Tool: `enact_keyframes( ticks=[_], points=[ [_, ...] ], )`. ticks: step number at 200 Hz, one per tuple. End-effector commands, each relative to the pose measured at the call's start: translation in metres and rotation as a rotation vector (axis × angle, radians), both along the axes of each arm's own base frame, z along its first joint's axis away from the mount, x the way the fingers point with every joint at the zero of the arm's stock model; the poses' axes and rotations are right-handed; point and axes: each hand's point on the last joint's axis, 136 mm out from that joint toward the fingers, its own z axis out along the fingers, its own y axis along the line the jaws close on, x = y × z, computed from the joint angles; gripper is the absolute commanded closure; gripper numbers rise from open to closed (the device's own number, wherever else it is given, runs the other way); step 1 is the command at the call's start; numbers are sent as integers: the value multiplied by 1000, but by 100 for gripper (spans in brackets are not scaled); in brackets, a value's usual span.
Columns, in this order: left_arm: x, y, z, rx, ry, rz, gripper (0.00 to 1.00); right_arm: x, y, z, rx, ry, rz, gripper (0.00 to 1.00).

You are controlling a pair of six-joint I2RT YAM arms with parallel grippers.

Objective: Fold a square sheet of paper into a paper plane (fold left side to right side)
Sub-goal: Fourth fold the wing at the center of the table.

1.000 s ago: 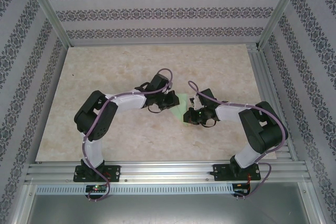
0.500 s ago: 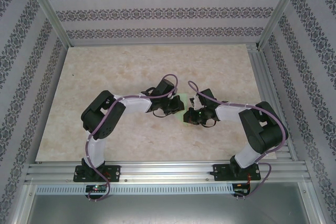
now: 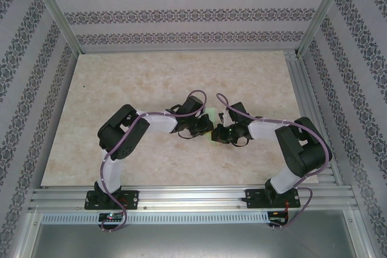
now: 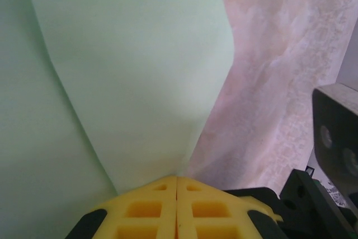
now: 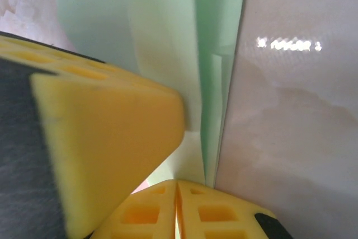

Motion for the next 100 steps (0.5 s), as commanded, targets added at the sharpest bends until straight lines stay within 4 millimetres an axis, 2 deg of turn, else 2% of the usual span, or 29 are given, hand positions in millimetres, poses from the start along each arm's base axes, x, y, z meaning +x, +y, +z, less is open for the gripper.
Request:
enact_keyframes(
  ticks=[1,64,100],
  points=[
    [-9,-7,-14,-3,22,-6,91,-43,-38,-44,-219,169,-19,90],
    [2,4,-25,113,-50,-13,90,-50,-44,-49,-262,185,-11,90],
    [8,20,-34,224,-81,-15,90,-52,-46,-51,-274,192,-13,90]
  ],
)
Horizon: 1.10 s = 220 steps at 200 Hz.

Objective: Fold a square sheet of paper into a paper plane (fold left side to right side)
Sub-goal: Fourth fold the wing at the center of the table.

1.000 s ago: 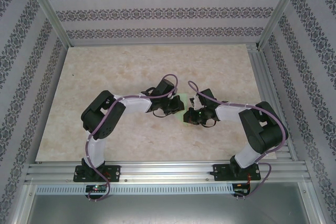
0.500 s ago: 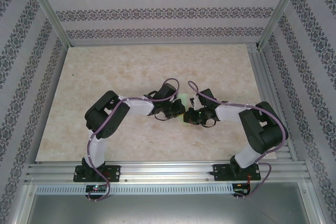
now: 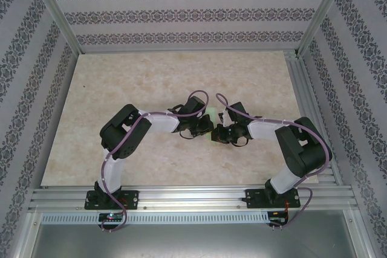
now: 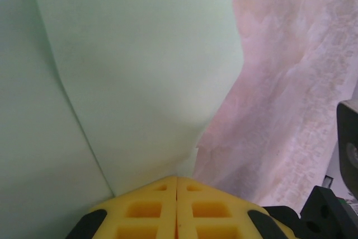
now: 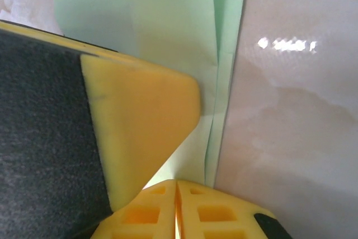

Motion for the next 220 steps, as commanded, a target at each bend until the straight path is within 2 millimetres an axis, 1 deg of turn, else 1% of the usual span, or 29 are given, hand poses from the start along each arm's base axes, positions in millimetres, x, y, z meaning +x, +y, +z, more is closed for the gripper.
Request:
enact_keyframes(
  ticks=[1,31,99,158,177,220],
  points=[
    [2,18,-28,161,-39,-7,90,-51,-46,-50,-257,190,-16,90],
    [13,29,-33,170,-43,23,90,-52,-46,-51,-260,193,-15,90],
    [49,49,-36,165,-70,80,89,-56,-48,-53,-270,202,-10,90],
    [76,57,-22,172,-100,104,87,-57,-48,-54,-276,209,-7,90],
    [88,59,-17,183,-115,109,87,-57,-48,-54,-277,208,-3,90],
    [110,73,-21,208,-125,138,87,-57,-48,-53,-277,208,-3,90]
  ],
)
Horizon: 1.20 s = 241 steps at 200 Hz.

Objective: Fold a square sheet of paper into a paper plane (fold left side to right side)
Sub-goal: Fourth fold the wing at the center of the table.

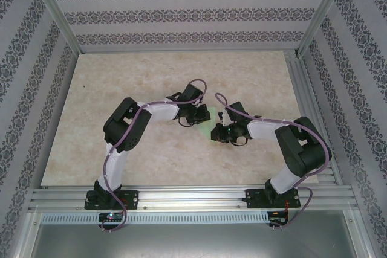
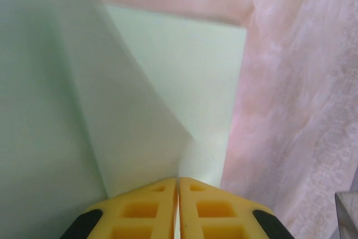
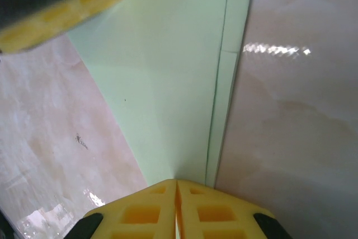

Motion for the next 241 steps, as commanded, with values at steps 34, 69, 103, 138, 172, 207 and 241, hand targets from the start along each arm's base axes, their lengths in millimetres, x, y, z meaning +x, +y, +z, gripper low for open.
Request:
enact_keyframes(
  ticks=[34,69,103,138,172,207,241],
  points=[
    [69,63,-21,133,-89,158,87,-61,-49,-54,-264,228,-2,90],
    [92,70,-19,142,-105,164,86,-62,-49,-54,-262,228,-1,90],
    [109,82,-21,148,-100,181,86,-61,-48,-52,-254,221,-2,90],
    [121,92,11,151,-155,170,82,-48,-37,-39,-203,175,-1,90],
    [120,105,57,138,-228,177,76,-28,-22,-10,-128,90,-1,89],
    [93,117,91,110,-270,177,70,-6,-15,34,-82,-29,-8,79],
    [50,129,105,75,-275,196,62,16,-28,74,-63,-137,-53,71]
  ],
)
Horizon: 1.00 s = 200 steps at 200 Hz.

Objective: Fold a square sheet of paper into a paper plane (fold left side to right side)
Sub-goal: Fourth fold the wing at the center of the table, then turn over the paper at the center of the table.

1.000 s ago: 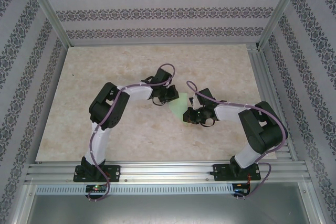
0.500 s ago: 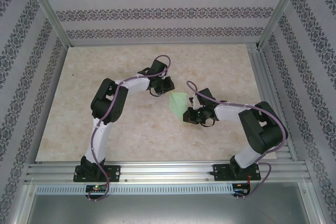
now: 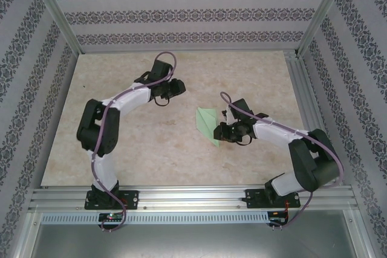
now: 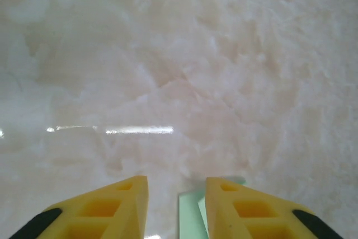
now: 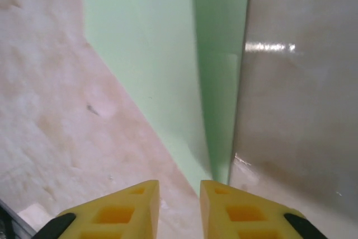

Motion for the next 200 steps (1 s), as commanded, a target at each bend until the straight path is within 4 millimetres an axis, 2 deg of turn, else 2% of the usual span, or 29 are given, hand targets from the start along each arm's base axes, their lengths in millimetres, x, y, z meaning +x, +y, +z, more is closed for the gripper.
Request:
enact_keyframes(
  ticks=[1,16,26,55,78,103,119,158,200],
  points=[
    [-26,5,6,-14,-17,-2,62,20,-11,34,-7,-102,-28,71],
    [-46,2,8,-34,-18,-9,60,26,-16,45,6,-135,-39,70],
    [-60,-4,7,-45,-8,-28,59,29,-17,47,6,-145,-43,65],
    [-97,-34,-1,-86,35,-93,58,34,-16,40,65,-135,-59,60],
    [-116,-61,-13,-131,67,-133,57,36,-9,32,145,-118,-47,59],
    [-118,-92,-23,-166,94,-183,56,38,-12,23,184,-106,-69,59],
    [-115,-102,-31,-159,107,-193,56,37,-10,19,204,-98,-61,59],
    [-104,-111,-48,-130,133,-182,54,44,-6,12,212,-100,-49,62],
    [-102,-116,-54,-129,150,-182,52,59,1,6,205,-87,-20,68]
  ],
)
